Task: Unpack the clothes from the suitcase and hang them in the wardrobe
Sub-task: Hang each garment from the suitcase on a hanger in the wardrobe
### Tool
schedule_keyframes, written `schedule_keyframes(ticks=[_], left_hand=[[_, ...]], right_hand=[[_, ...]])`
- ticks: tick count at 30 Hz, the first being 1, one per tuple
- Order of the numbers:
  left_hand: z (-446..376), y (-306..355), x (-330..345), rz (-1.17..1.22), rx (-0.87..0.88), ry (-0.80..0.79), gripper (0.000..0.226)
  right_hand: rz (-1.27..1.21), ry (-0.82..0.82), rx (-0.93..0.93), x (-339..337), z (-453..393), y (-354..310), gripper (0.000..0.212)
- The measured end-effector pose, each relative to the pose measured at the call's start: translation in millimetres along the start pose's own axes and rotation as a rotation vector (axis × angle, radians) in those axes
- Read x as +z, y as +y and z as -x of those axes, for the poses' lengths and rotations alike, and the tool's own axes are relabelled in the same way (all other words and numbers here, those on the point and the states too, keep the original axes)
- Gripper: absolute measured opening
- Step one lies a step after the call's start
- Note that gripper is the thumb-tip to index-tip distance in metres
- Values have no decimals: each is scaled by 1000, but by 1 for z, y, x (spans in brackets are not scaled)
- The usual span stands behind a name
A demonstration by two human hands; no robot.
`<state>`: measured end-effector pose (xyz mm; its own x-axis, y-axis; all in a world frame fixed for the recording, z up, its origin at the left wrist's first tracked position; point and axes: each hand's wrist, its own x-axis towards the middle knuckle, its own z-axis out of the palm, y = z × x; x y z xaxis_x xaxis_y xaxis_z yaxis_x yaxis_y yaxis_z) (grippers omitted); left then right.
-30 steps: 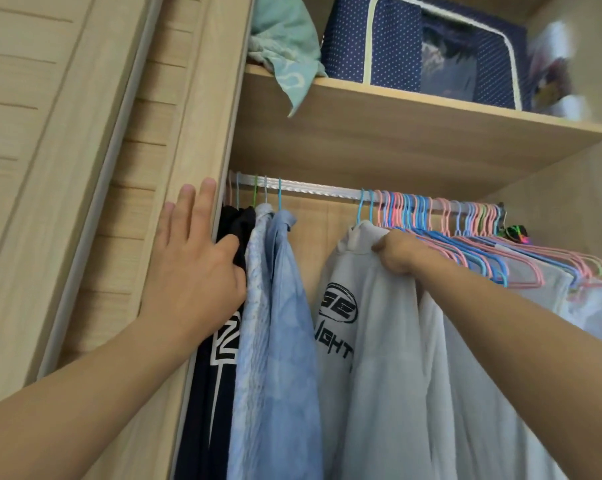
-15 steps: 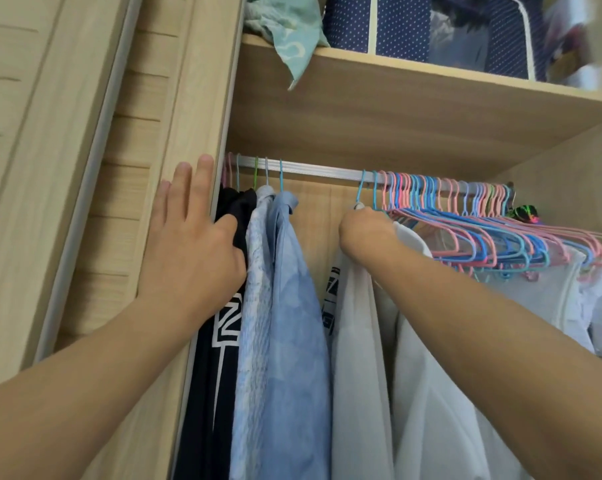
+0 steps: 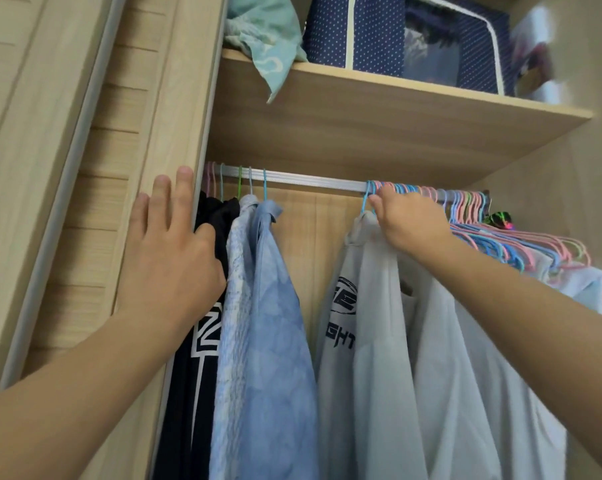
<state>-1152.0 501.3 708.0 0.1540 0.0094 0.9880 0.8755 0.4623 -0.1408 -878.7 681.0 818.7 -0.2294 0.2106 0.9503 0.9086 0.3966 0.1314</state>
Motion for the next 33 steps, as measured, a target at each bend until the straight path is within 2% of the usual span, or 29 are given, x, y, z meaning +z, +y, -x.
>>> schedule_keyframes(ticks=[1,2,6,10,15,19,23,25,30,33], left_hand=[[0,0,0,1,2,7,20],[0,1,0,2,4,14,21],[0,2,-1,14,9,36,25],[1,3,-1,10,5,45,26],[4,3,0,2,8,41,27],[4,3,2,2,8,49,26],[4,3,2,-9,6,49,28],[3,3,2,-12,5,51,29],[3,4,3,-10,0,58,29],[3,4,3,-7,-5,62,29]], right_hand=[[40,72,1,-7,-5,14,27],[104,53,5,-12,-9,29,21],[222,-332,106,-14,-7,57,30],[304,-284,32,-7,2,58,20],[387,-401,13,-6,2,65,32],[345,-399,28,2,2,66,29],[136,-348,117,6,-4,57,19],[31,-346,138,6,-8,49,21],[-168,-337,99,8,-10,26,44],[-216,-320,94,8,-7,7,35]])
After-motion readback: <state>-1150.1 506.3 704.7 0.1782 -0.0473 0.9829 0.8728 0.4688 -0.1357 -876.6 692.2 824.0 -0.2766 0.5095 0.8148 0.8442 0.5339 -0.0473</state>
